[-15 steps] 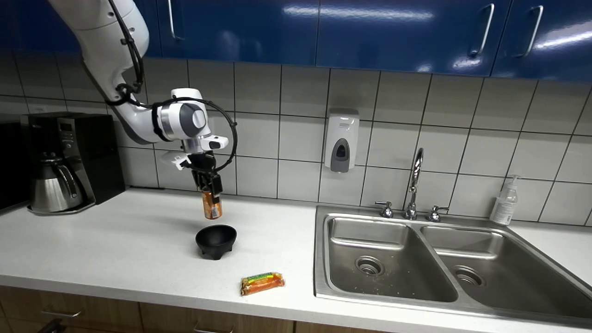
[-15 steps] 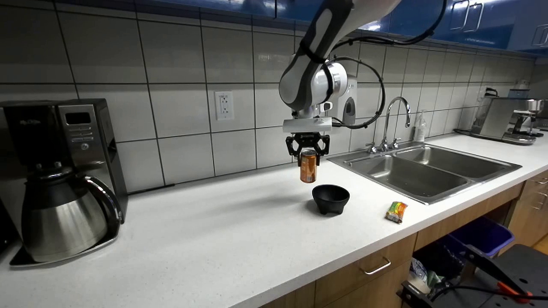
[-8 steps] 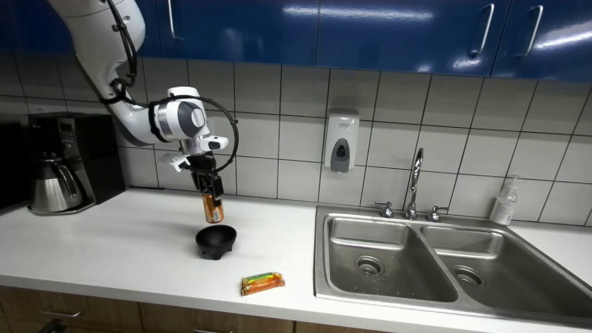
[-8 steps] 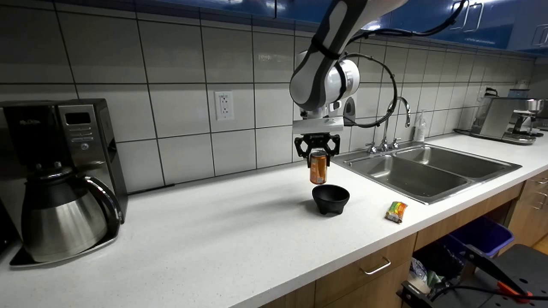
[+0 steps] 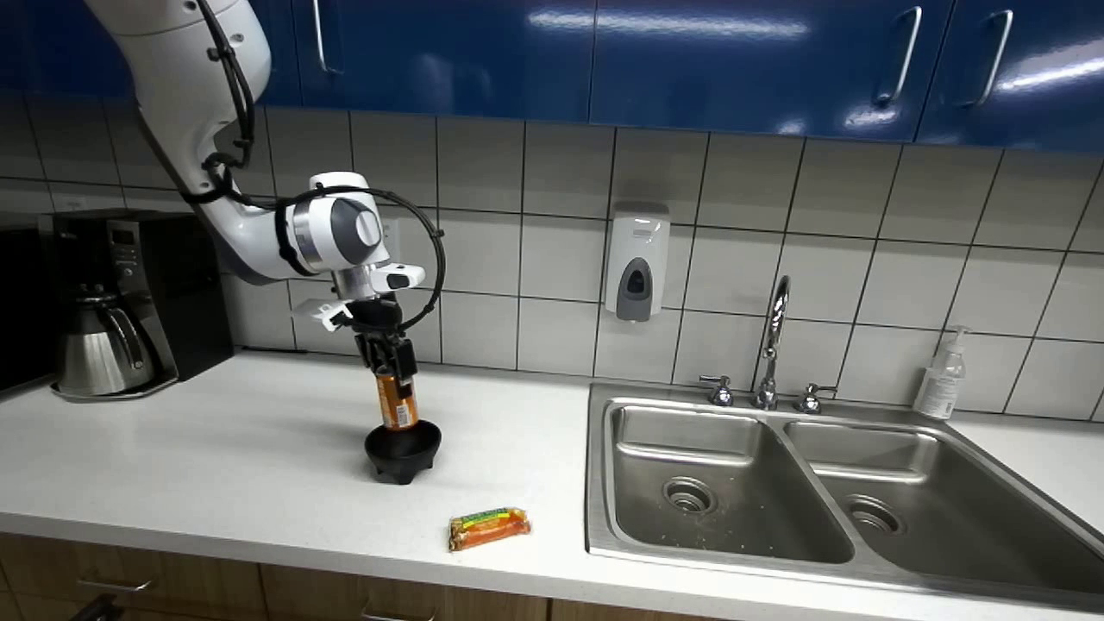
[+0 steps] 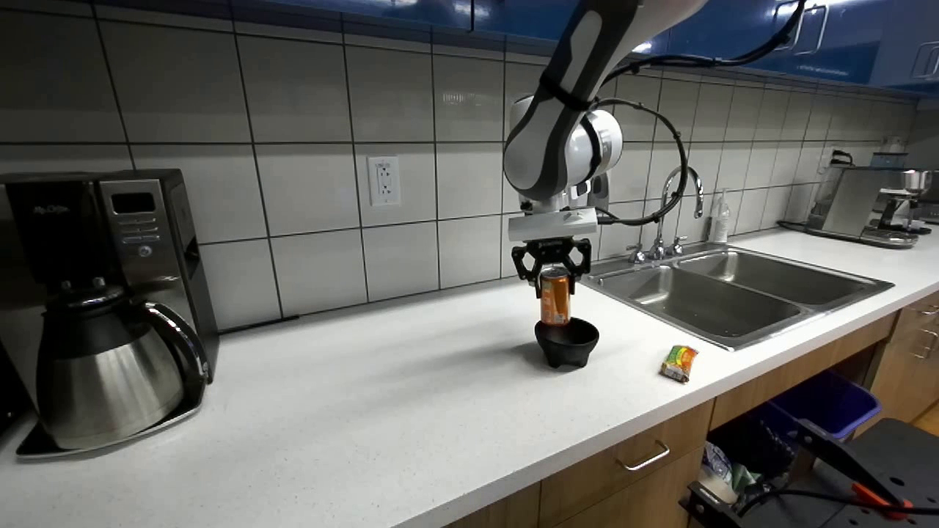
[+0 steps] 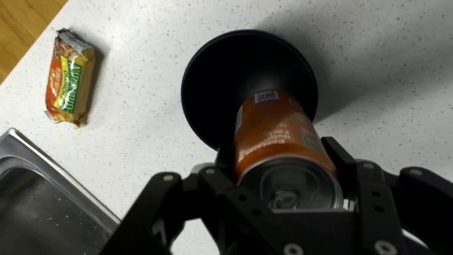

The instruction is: Put the soda can in the bowl

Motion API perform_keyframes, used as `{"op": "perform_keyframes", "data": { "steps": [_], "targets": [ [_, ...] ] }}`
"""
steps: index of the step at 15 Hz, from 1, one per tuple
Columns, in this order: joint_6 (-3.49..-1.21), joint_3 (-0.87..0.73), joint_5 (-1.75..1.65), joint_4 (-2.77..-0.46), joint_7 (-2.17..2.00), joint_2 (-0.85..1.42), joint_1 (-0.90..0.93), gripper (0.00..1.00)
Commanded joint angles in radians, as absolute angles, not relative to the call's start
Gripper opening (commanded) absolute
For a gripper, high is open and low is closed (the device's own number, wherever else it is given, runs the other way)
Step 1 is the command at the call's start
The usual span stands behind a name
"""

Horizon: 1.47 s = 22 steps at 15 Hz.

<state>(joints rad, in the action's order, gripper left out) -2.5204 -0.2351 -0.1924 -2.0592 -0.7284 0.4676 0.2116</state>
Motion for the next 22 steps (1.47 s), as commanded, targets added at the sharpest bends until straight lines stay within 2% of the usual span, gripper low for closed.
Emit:
{"op": "perform_keyframes", "data": {
  "steps": [1, 22],
  "targets": [
    [-2.498, -0.241, -0.24, -2.046, -0.796, 0.484, 0.228, 0.39],
    [-2.486, -0.235, -0.204, -1.969, -0.814, 0.599, 0.208, 0.39]
  ]
}}
